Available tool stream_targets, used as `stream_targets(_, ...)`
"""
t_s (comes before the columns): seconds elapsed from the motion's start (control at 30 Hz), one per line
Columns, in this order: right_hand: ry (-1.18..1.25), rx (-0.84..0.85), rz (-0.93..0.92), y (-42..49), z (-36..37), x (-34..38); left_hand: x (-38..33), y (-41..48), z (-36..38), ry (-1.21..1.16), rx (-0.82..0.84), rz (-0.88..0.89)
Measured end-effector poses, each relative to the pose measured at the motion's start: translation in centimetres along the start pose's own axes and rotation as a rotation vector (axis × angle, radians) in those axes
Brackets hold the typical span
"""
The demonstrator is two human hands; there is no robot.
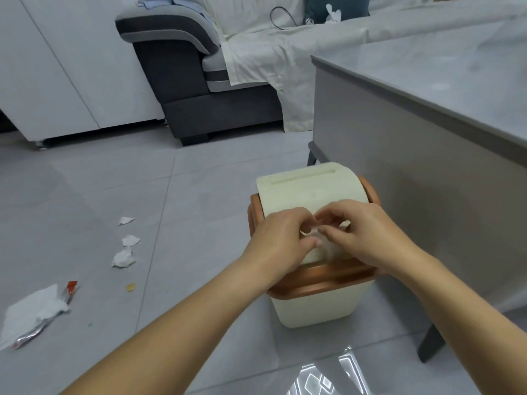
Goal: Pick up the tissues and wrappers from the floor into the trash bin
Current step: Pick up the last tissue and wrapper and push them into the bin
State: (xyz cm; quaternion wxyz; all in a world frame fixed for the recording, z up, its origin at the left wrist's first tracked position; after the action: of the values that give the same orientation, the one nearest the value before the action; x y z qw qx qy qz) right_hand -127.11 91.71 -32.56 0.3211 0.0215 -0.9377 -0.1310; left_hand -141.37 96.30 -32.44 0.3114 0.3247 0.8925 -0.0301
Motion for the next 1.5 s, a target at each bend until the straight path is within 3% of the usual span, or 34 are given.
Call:
stream_targets(0.13, 0.113, -0.009, -0.056, 0.9, 0.0, 0.9, 1.0, -0.9, -2.1, -0.100, -0.058, -0.103)
stream_targets(0.37, 0.430, -0.195, 0.018, 0.4, -1.2, -0.7, 1.6, -1.8, -3.6, -0.079, -0.026, -0.207)
stream_targets(0.47, 0.300, -0.123, 0.014, -0.6, -2.3, -1.1, 2.2, -1.9, -3.9, -0.146, -0.037, -0.217)
stream_targets(0.63, -0.033, 0.231, 0.042, -2.5, -1.3, -1.2, 2.1, -2.4, -2.8, -0.160, -0.070, -0.141)
stream_targets(0.7, -0.150, 0.285, 0.059, -2.9, -0.2, -1.4, 1.6, -2.6, -2.0, -0.138, -0.052, -0.106)
stream_targets(0.83, -0.338, 0.246, 0.007, -2.8, 1.0, -0.9, 0.9, -2.5, -1.0, -0.105, -0.042, -0.061)
stream_targets(0.97, -0.287, 0.245, 0.025, -2.6, 1.0, -0.8, 1.0, -2.3, -1.0, -0.116, -0.042, -0.054)
stream_targets(1.27, -0.276, 0.073, 0.001, -2.2, 1.2, 1.7, 2.6, -3.7, -3.3, -0.162, -0.040, -0.016)
stream_targets(1.37, -0.221, 0.032, -0.052, -1.4, 1.2, 3.6, 5.5, -6.3, -5.2, -0.097, -0.016, 0.015)
stream_targets(1.5, -0.191, 0.086, -0.099, 0.0, 3.7, 6.1, 14.1, -11.6, -7.9, 0.062, 0.074, -0.149)
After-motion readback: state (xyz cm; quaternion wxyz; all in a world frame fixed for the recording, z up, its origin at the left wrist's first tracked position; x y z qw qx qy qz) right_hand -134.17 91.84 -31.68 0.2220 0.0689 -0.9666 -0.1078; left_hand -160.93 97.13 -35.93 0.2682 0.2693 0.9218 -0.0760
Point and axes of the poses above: each hand's wrist, its own y-axis towards the middle knuckle, its own z-axis out of the palm, x = y × z, the point moved 3 cm from there along y, towards the middle knuckle, and after that the axes turned 1 degree about y, right-handed, at the moved point
